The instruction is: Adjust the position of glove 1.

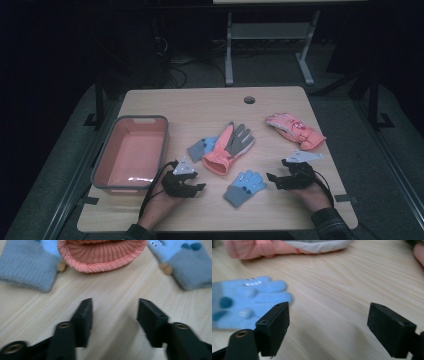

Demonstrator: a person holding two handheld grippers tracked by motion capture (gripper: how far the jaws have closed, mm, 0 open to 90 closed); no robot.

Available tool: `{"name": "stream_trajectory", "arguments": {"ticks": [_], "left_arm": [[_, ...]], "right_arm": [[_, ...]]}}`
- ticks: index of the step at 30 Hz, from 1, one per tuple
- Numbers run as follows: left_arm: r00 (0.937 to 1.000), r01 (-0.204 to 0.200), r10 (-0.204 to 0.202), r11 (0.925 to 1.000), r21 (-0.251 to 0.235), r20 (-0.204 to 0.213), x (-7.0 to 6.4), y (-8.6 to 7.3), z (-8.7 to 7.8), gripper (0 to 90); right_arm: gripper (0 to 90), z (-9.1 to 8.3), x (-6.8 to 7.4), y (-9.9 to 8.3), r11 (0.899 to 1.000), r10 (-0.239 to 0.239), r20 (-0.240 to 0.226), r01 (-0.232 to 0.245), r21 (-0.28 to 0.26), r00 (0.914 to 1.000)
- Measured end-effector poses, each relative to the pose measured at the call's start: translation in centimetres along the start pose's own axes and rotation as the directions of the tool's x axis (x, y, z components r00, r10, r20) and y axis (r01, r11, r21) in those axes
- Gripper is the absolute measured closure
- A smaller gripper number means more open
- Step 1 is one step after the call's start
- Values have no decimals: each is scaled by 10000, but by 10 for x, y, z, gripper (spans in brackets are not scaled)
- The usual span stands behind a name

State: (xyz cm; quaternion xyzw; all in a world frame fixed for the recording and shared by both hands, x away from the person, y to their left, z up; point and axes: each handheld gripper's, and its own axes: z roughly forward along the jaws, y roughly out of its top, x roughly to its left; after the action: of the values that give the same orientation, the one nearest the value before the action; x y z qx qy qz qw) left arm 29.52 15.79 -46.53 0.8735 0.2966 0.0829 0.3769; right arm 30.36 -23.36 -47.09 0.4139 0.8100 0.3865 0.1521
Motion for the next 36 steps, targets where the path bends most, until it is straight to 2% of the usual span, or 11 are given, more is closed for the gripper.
{"name": "stream_trajectory", "arguments": {"ticks": [3,7,11,13,15,19,23,25,27,31,36], "left_arm": [[9995,301,-301,9995,28,50,1,4,-4,685],[9994,355,-355,9994,52,-35,-2,10,-8,893],[9981,345,-352,9993,-132,-513,-6,22,-11,895],[9973,307,-322,9992,-247,-659,-5,27,-11,894],[9961,445,-472,9983,-378,-749,-3,32,-11,894],[9921,315,-388,9975,-629,-1191,0,46,-6,894],[9893,512,-614,9955,-793,-1322,5,56,-1,894],[9865,610,-740,9939,-918,-1459,10,66,5,894],[9853,615,-749,9940,-899,-1537,14,69,9,894],[9809,892,-1054,9906,-1038,-1633,27,76,17,894],[9742,1301,-1392,9896,-617,-1775,41,77,29,893]], "right_arm": [[153,1,-5,-4,9998,119,156,-121,131,9998],[139,6,-6,-6,9993,66,334,-78,355,9994],[130,8,-4,-7,9990,-80,455,60,440,9989],[125,8,-4,-7,9989,-84,479,62,457,9988],[125,8,-4,-7,9989,-53,489,30,472,9988],[125,8,-4,-7,9989,-82,492,59,464,9988],[124,8,-4,-7,9989,-84,500,61,463,9987],[124,8,-4,-7,9989,-80,500,57,465,9987],[124,8,-4,-7,9989,-80,500,57,465,9987],[122,9,-4,-7,9989,-99,496,76,464,9987],[122,9,-4,-6,9989,-78,473,56,466,9988]]}}
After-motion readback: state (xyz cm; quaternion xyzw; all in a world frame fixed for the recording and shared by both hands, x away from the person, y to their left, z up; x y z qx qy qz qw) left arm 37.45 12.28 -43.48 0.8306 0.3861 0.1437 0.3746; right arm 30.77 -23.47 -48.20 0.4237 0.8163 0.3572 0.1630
